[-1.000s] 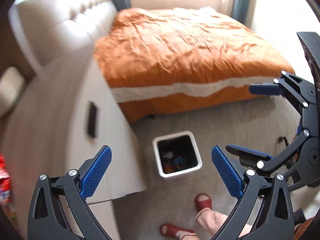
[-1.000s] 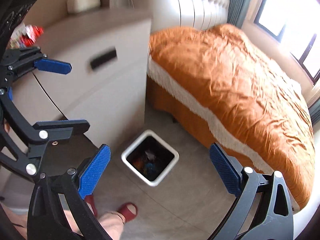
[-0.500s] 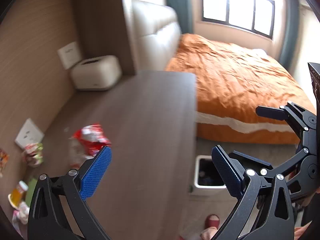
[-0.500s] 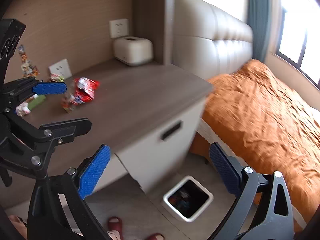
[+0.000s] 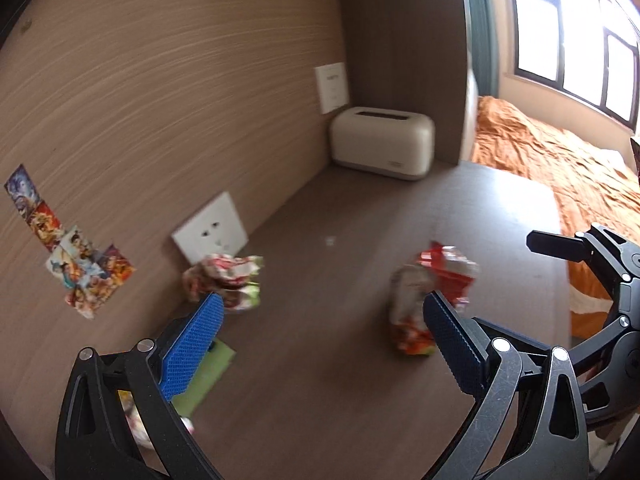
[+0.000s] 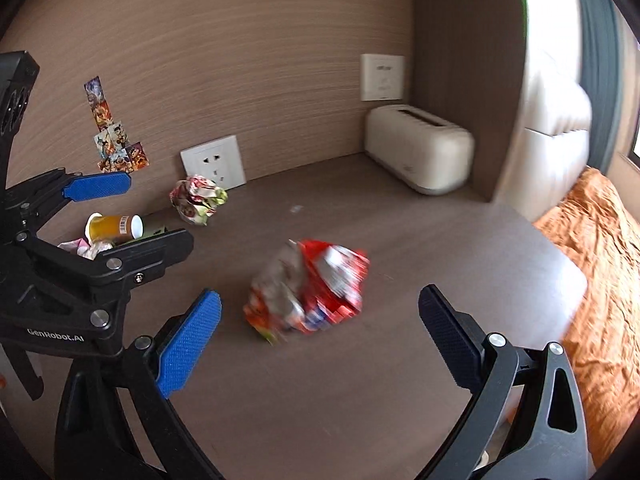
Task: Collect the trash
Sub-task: 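Grasp the white-red wrapper with the left tool while the right tool grasps the red chip bag, then lift both wrappers and carry them toward the white bin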
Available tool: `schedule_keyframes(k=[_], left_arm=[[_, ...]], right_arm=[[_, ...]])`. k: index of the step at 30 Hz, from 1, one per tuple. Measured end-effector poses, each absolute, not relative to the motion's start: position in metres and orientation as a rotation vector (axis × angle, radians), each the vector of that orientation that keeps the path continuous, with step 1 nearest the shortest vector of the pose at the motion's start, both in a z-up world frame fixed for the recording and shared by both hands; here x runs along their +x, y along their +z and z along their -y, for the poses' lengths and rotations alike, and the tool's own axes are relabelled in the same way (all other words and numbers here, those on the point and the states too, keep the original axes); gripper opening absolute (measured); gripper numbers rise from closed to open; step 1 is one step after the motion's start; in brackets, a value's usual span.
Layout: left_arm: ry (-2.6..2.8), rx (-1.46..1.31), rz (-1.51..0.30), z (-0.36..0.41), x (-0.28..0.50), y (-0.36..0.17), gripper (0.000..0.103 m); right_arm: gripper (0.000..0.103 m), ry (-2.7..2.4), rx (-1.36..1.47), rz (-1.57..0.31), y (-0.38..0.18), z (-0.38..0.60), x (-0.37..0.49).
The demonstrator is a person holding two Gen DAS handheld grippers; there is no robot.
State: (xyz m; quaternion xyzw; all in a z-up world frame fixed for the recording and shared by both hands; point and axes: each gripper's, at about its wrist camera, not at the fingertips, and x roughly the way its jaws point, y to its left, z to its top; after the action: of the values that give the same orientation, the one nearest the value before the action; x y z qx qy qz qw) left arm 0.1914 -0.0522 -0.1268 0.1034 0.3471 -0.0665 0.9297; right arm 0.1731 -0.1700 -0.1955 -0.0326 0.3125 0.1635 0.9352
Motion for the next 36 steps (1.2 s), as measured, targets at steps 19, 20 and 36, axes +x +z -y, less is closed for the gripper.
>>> schedule_keyframes(k=[19,20,36], left_arm=[[-0.085,0.25,-0.855,-0.023,0.32,-0.202,0.084],[-0.076,0.26,-0.863,-0.023,0.323,-0.206,0.078],[-0.121,0.284,-0.785,0.013,0.275,-0.169,0.057]], right_arm=[[0.083,0.273,-0.145,-0.832,-0.253,0.131,0.245],[0.081,0.275,-0.15,-0.829,-0.254,0.131,0.244],[0.073,0.281,-0.088,-0.73,-0.218,0.159,0.2]])
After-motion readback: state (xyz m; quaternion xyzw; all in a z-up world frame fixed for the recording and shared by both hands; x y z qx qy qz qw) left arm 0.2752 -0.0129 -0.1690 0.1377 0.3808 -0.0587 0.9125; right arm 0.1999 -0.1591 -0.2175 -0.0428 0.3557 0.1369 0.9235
